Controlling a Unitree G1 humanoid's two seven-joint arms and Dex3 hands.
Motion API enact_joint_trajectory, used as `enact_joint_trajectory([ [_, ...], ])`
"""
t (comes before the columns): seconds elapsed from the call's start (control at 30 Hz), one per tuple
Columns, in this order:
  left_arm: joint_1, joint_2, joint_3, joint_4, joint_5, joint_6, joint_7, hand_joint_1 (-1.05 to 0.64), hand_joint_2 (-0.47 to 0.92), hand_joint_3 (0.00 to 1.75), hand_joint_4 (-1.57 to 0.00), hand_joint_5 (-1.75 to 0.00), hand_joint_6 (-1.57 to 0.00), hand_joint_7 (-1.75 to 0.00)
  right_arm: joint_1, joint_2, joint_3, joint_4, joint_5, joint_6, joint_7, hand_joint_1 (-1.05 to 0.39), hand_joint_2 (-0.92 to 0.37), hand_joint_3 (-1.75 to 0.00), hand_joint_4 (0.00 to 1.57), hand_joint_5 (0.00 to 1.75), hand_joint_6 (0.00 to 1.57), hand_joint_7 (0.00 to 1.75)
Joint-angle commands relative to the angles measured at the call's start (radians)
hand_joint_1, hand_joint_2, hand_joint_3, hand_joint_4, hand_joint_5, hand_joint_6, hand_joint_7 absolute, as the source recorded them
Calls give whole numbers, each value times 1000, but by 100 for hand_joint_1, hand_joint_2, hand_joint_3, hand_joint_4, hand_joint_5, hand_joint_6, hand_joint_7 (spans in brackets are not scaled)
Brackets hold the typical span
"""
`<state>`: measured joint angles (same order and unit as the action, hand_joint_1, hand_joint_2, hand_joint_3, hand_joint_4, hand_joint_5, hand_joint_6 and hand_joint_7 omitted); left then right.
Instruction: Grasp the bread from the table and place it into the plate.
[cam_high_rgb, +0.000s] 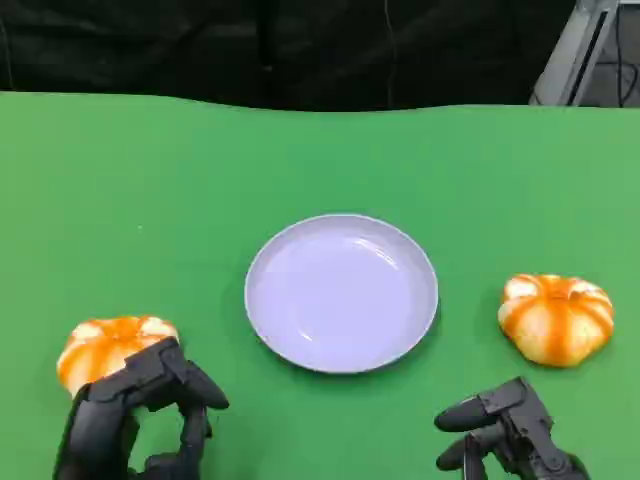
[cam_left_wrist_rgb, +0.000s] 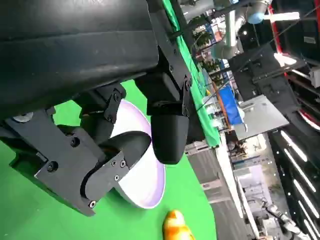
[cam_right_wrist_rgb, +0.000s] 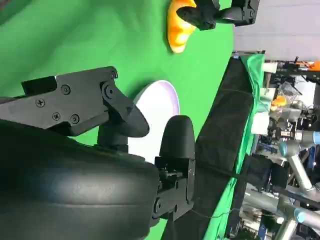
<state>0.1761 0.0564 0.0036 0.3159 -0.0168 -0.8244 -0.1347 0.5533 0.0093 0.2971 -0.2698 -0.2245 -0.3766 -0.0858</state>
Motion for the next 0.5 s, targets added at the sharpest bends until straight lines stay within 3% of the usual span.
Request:
enact_joint_trajectory([
  [0.03, -3, 6, 11, 2, 0, -8, 6, -12, 38, 143, -84, -168, -79, -143, 1, -6, -3, -6, -1, 5, 0, -7, -92, -98, 11, 175, 0, 175],
  [0.5, -8, 6, 13, 11, -7, -10, 1, -13, 37, 144, -84, -168, -79, -142, -5, -8, -5, 6, -6, -10, -3, -7, -92, -98, 12, 175, 0, 175],
])
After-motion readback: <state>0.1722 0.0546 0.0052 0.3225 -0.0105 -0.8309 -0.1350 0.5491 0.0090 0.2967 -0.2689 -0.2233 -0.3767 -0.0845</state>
